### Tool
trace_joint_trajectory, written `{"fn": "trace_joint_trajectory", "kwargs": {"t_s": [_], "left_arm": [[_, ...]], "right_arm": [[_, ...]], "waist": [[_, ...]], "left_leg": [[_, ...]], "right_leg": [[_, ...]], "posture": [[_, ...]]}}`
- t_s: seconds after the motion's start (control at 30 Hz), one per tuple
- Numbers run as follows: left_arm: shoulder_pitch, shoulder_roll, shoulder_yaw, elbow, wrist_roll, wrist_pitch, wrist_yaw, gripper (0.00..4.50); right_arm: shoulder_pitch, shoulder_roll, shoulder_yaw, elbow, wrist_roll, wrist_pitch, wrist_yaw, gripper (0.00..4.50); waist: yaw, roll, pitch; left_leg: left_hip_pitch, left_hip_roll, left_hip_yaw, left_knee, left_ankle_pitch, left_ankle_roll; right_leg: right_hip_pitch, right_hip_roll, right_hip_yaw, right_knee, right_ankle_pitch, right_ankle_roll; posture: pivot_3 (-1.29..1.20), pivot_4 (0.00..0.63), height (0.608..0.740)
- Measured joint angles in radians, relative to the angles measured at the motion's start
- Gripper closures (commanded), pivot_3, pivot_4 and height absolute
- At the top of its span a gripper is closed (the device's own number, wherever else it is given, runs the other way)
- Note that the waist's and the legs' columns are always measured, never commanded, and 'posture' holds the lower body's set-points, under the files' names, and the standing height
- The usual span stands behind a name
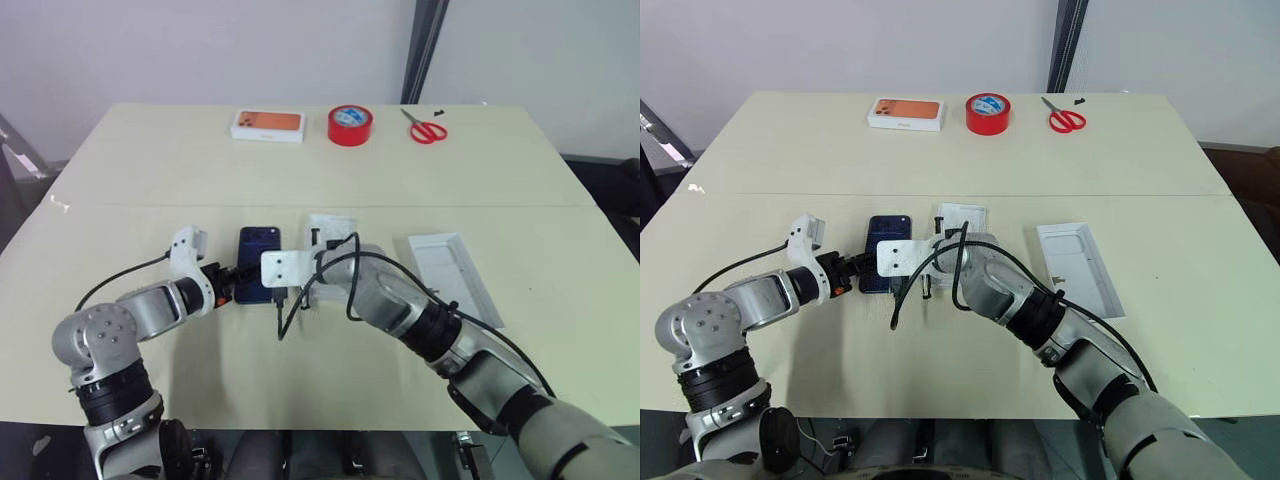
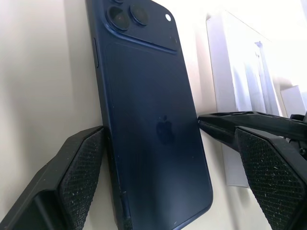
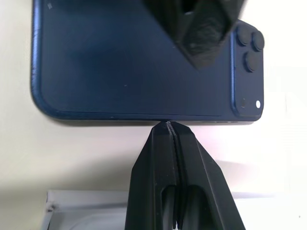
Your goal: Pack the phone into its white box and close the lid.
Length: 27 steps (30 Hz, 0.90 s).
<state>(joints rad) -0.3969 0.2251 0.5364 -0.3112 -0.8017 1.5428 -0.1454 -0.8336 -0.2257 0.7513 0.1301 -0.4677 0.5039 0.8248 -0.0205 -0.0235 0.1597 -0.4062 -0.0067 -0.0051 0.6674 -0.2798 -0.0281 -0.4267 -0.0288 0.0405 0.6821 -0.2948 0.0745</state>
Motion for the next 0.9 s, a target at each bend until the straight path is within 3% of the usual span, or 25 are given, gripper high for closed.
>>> {"fn": "trace_joint_trajectory", "kwargs": {"t_s": [0.37,0.67,0.9], "left_arm": [[-0.033,-0.119,0.142,0.025,-0.018,0.044,0.025,0.07],[-0.054,-0.130,0.227,0.068,-0.064,0.062,0.065,0.07],[-0.054,-0.138,0.255,0.103,-0.071,0.063,0.110,3.16]], "right_arm": [[0.000,0.010,0.001,0.015,-0.040,-0.049,0.017,4.50],[0.004,0.017,-0.001,0.015,-0.039,-0.062,0.019,4.50],[0.008,0.020,-0.020,0.014,-0.038,-0.056,0.028,4.50]], "waist": [[0.002,0.000,0.000],[0.000,0.000,0.000],[0.000,-0.001,0.000]], "left_leg": [[0.000,0.000,0.000,0.000,0.000,0.000],[0.000,0.000,0.000,0.000,0.000,-0.001],[0.000,0.000,0.000,0.000,0.001,-0.001]], "right_leg": [[0.000,0.000,0.000,0.000,0.000,0.000],[0.000,0.000,0.000,0.000,0.000,0.000],[0.000,0.000,0.000,0.000,0.000,0.000]], "posture": [[0.00,0.150,0.733],[0.00,0.150,0.733],[0.00,0.150,0.733]]}}
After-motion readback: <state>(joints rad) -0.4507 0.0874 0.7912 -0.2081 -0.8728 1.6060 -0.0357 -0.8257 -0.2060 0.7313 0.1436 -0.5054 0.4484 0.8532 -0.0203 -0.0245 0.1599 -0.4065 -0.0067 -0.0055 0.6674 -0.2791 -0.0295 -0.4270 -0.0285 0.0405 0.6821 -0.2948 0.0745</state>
